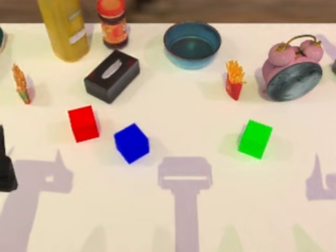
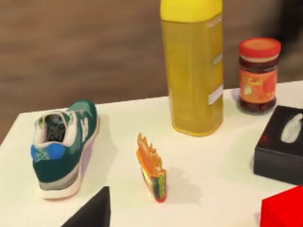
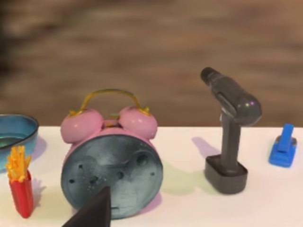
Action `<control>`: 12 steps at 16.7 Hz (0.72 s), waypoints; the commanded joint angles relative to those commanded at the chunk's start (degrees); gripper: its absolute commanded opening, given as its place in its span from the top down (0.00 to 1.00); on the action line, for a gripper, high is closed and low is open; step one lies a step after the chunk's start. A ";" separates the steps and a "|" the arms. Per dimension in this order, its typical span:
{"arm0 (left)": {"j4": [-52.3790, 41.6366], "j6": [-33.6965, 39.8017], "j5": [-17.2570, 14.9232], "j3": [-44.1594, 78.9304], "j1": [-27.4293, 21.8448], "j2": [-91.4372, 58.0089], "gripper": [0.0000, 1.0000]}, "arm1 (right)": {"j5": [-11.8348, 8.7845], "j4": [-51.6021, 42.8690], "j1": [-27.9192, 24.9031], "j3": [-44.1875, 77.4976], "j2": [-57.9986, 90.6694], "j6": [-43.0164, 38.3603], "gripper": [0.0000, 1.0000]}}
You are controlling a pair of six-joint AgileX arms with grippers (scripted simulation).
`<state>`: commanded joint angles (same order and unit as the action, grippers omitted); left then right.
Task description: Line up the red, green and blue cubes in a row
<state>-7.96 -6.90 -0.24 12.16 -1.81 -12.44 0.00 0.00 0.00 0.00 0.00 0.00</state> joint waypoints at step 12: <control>-37.47 -31.52 0.32 56.36 -7.07 -71.60 0.00 | 0.00 0.00 0.00 0.00 0.00 0.00 0.00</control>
<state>-45.42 -38.42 0.08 68.52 -8.88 -84.04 0.00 0.00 0.00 0.00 0.00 0.00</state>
